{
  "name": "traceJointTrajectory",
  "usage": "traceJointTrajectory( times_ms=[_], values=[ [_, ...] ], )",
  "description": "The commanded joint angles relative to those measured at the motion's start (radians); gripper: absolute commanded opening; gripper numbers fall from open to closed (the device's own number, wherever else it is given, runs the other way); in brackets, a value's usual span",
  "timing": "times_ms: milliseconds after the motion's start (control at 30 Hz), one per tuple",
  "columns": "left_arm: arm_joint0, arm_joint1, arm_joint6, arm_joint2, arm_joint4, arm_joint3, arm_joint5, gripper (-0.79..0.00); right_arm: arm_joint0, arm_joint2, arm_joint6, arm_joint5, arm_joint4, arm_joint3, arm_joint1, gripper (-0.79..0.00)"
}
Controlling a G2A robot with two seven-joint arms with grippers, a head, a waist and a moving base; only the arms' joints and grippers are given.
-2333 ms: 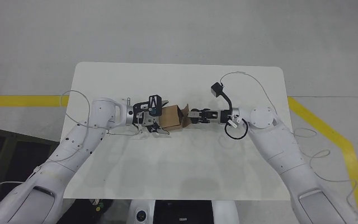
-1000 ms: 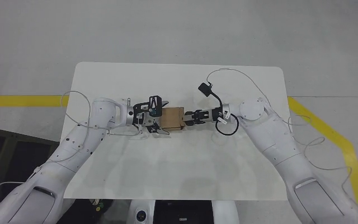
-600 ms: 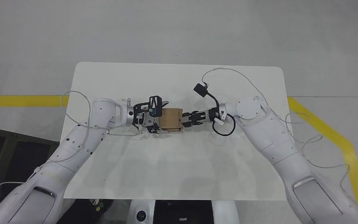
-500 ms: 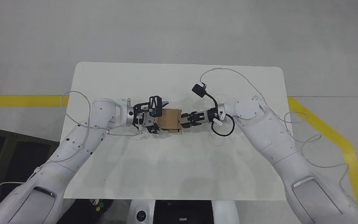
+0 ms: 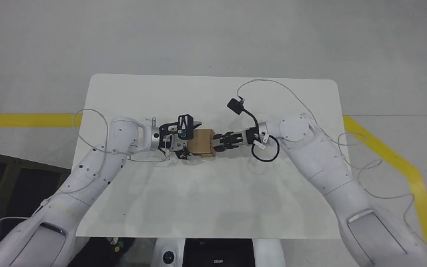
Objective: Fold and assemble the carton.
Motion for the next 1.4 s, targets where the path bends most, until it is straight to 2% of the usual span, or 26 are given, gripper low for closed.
traceJointTrajectory(
  times_ms=[0, 133, 233, 633, 833, 900, 1000, 1100, 1200, 1233, 1267, 1300, 1333, 1367],
  values=[
    [0.0, 0.0, -0.001, -0.001, -0.001, 0.0, 0.0, 0.0, -0.008, 0.015, 0.003, -0.002, 0.0, -0.011, 0.006, -0.61],
    [0.0, 0.0, -0.003, -0.001, -0.001, 0.0, 0.0, 0.0, -0.032, 0.041, 0.007, 0.004, -0.006, -0.042, 0.018, -0.742],
    [-0.001, 0.0, -0.003, 0.0, -0.001, 0.0, 0.0, 0.0, -0.05, 0.05, 0.007, 0.009, -0.007, -0.058, 0.024, -0.785],
    [-0.002, 0.0, 0.0, 0.002, 0.0, 0.002, 0.0, 0.0, -0.038, 0.009, 0.003, 0.003, 0.009, -0.038, 0.005, -0.785],
    [-0.001, 0.004, 0.006, -0.004, -0.013, -0.007, 0.0, 0.0, -0.045, 0.048, -0.013, -0.001, -0.019, -0.047, 0.02, -0.779],
    [0.0, 0.01, 0.006, -0.003, -0.033, -0.016, 0.0, 0.0, -0.062, 0.076, -0.024, -0.005, -0.037, -0.069, 0.032, -0.727],
    [-0.004, 0.025, -0.005, 0.01, -0.093, -0.026, 0.0, 0.0, -0.099, 0.126, -0.043, -0.032, -0.064, -0.113, 0.052, -0.696],
    [-0.018, 0.045, -0.03, 0.025, -0.187, -0.029, 0.0, 0.0, -0.138, 0.171, -0.052, -0.079, -0.081, -0.163, 0.07, -0.539],
    [-0.042, 0.068, -0.081, 0.045, -0.279, -0.036, 0.0, 0.0, -0.164, 0.21, -0.062, -0.127, -0.09, -0.194, 0.083, -0.502],
    [-0.051, 0.075, -0.096, 0.049, -0.304, -0.036, 0.0, 0.0, -0.17, 0.222, -0.068, -0.146, -0.089, -0.198, 0.087, -0.449],
    [-0.058, 0.082, -0.108, 0.051, -0.333, -0.034, 0.0, 0.0, -0.173, 0.232, -0.072, -0.162, -0.094, -0.199, 0.09, -0.354],
    [-0.064, 0.088, -0.118, 0.051, -0.364, -0.031, 0.0, 0.0, -0.174, 0.24, -0.078, -0.183, -0.1, -0.202, 0.092, -0.111],
    [-0.071, 0.093, -0.128, 0.051, -0.394, -0.028, 0.0, 0.0, -0.176, 0.247, -0.085, -0.208, -0.104, -0.204, 0.094, 0.0],
    [-0.079, 0.098, -0.138, 0.049, -0.424, -0.023, 0.0, 0.0, -0.177, 0.254, -0.095, -0.233, -0.111, -0.201, 0.096, 0.0]
  ],
)
